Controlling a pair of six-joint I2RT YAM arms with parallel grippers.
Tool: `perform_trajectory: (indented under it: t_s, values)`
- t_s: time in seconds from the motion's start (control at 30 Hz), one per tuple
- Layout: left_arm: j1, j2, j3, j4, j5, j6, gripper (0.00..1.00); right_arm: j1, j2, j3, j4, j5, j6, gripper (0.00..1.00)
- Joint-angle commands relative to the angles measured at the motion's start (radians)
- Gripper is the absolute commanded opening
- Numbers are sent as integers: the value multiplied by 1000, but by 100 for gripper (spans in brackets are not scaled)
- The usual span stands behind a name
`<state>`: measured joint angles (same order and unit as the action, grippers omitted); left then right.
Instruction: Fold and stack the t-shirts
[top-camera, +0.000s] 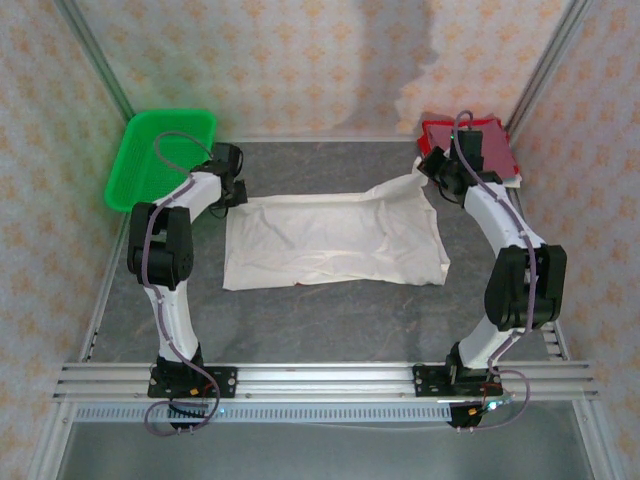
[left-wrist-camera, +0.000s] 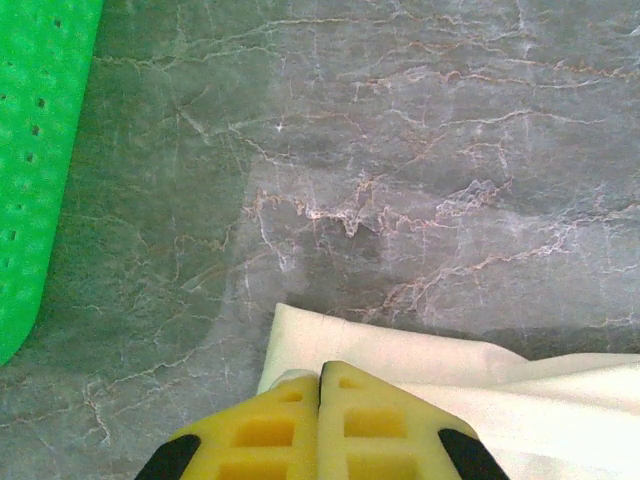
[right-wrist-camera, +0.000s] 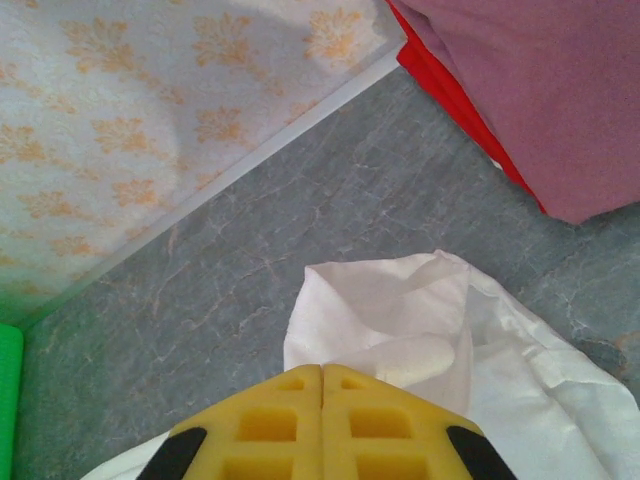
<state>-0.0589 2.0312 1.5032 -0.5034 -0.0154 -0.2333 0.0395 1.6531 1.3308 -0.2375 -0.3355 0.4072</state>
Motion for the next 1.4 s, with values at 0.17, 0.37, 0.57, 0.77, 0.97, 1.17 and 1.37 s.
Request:
perform_trajectory:
  t_s: [0.17,0.37,0.57,0.77,0.97,1.17,1.37]
  values:
    - [-16,-67,-30,-24,-46,10,0,8,-48,-36,21,45,12,0]
    - [-20,-86,-37,-46,-61,8,0,9,-65,-42,16,50,9,0]
    - [-28,-115,-97,-31,-66,4,0,10,-87,-76,14,46,8,0]
    - [-42,-150,-152,-32,-69,-7,0,10,-129,-149,9,39,11,0]
    - [-67,-221,-276,-14,-103,-46,19,12,-230,-306,6,9,28,0]
    - [-84,-340,-427,9,-124,-83,38,13,-362,-448,-78,61,9,23]
    - [-84,-349,-415,-25,-124,-72,39,20,-386,-401,-107,57,-7,24]
